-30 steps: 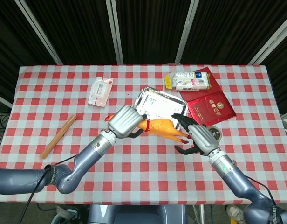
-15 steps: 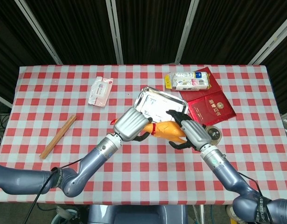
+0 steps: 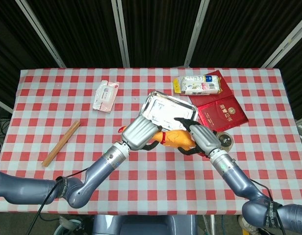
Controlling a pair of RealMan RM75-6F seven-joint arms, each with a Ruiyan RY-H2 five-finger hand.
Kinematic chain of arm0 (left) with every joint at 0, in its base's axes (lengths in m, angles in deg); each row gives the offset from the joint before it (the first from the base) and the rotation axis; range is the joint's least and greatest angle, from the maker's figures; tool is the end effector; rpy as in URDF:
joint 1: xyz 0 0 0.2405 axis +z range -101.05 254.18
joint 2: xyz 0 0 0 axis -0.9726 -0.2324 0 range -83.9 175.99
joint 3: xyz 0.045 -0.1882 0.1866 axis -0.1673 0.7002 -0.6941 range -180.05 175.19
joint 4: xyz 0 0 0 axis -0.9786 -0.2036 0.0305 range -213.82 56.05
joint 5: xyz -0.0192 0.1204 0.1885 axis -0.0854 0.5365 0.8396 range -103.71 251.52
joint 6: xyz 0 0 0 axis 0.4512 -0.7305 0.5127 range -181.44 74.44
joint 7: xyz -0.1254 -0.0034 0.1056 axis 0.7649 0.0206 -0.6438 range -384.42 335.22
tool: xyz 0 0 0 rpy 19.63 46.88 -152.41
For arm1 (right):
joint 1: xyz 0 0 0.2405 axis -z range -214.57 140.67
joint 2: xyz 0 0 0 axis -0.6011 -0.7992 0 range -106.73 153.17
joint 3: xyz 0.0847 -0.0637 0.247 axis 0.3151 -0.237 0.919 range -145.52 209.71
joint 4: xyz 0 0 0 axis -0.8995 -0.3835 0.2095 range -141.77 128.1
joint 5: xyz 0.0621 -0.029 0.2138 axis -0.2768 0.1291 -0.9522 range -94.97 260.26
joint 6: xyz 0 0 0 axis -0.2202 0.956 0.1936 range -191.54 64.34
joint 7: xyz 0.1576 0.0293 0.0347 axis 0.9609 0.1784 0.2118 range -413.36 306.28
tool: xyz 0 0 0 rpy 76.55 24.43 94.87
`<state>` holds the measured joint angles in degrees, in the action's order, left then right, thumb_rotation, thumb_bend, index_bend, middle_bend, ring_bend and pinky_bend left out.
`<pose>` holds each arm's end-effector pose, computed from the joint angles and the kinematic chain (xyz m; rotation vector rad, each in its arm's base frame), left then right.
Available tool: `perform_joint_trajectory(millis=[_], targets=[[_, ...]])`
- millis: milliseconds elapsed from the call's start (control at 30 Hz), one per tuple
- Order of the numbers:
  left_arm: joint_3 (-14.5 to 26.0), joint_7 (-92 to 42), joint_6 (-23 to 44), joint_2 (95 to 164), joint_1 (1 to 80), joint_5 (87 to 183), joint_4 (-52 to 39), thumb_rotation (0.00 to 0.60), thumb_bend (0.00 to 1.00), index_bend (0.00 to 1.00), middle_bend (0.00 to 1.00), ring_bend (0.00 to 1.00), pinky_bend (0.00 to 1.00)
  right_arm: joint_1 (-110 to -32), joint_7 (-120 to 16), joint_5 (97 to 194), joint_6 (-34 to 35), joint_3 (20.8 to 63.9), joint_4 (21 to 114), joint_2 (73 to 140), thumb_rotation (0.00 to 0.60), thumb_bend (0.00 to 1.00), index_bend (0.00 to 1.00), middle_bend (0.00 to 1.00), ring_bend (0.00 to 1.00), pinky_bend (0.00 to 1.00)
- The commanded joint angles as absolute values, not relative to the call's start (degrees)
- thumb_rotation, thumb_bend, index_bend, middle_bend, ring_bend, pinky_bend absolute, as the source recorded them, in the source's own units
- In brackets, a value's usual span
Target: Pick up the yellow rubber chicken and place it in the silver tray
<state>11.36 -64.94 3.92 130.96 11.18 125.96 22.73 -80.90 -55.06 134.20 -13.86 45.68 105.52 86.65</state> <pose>0.0357 0.3612 -0.0210 -2.1239 -0.5263 -1.0814 -0.1152 -0.3528 0.0659 1.7415 -1.4401 1.0932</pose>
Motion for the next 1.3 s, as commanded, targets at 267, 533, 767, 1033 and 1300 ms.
perform_joint_trajectory(millis=[267,533,767,1033,1300], targets=[[10.87,-64.02,4.09,130.42,11.35,126.42,23.13,0.600,0.80,0.68,0.71,0.61,0.68,-81.70,-56.32,132.45,-13.86,45.37,103.96,87.58,0.600,0.32,0.53,0.46,0.47,0.49],[10.40,-62.88,3.75,130.11,11.52,126.92,23.13,0.600,0.80,0.68,0.71,0.61,0.68,-81.61,-57.10,132.65,-11.64,45.78,103.28,88.77,0.600,0.32,0.89,0.81,0.80,0.81],[10.21,-61.85,3.64,129.99,11.73,127.18,22.93,0.600,0.79,0.68,0.71,0.61,0.68,-81.50,-58.00,132.20,-10.35,45.86,103.04,89.44,0.600,0.35,1.00,0.93,0.90,0.90],[10.12,-61.33,3.61,129.39,11.89,127.30,22.92,0.600,0.79,0.68,0.71,0.61,0.68,-81.73,-57.96,133.37,-14.05,44.76,104.00,87.20,0.600,0.35,0.38,0.51,0.43,0.48],[10.07,-61.66,3.92,129.54,11.77,127.33,21.97,0.600,0.79,0.68,0.71,0.61,0.68,-82.09,-56.64,135.28,-18.20,44.08,104.67,84.45,0.600,0.25,0.00,0.18,0.11,0.13]])
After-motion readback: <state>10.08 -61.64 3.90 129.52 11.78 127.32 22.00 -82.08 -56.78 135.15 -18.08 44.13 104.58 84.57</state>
